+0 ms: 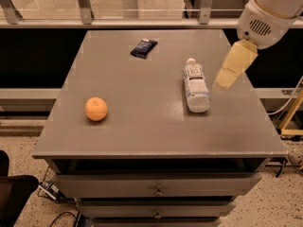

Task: Place blue plastic bottle upright

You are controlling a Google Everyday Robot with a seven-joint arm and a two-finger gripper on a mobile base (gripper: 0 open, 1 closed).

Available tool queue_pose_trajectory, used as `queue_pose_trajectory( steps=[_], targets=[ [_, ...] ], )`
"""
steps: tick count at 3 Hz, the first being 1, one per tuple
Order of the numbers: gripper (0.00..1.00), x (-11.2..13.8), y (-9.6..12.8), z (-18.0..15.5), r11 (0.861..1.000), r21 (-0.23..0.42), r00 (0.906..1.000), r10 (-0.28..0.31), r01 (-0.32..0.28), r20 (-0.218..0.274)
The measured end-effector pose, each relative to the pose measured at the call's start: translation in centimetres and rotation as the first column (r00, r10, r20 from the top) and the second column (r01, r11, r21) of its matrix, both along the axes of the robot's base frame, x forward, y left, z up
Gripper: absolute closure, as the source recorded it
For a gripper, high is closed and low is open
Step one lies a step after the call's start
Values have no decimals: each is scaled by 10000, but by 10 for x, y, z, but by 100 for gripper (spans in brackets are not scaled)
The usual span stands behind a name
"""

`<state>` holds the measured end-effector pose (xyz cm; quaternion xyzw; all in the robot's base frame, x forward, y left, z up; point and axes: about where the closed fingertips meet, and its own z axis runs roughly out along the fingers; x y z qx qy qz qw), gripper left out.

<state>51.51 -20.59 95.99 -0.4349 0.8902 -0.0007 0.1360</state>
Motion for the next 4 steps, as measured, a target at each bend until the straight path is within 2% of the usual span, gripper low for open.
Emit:
queue_pose_trajectory(
  steps=[1, 2, 3, 4],
  targets=[
    [0, 15, 3, -10, 9865, 74, 9865, -1635, 1636, -75],
    [0, 24, 5, -15, 9480, -201, 9480, -3180, 3177, -151],
    [0, 28, 7, -22, 8790, -178, 8786, -4768, 4765, -266],
    [0, 33, 9, -26, 7943, 1, 7935, -6070, 6075, -432]
  ],
)
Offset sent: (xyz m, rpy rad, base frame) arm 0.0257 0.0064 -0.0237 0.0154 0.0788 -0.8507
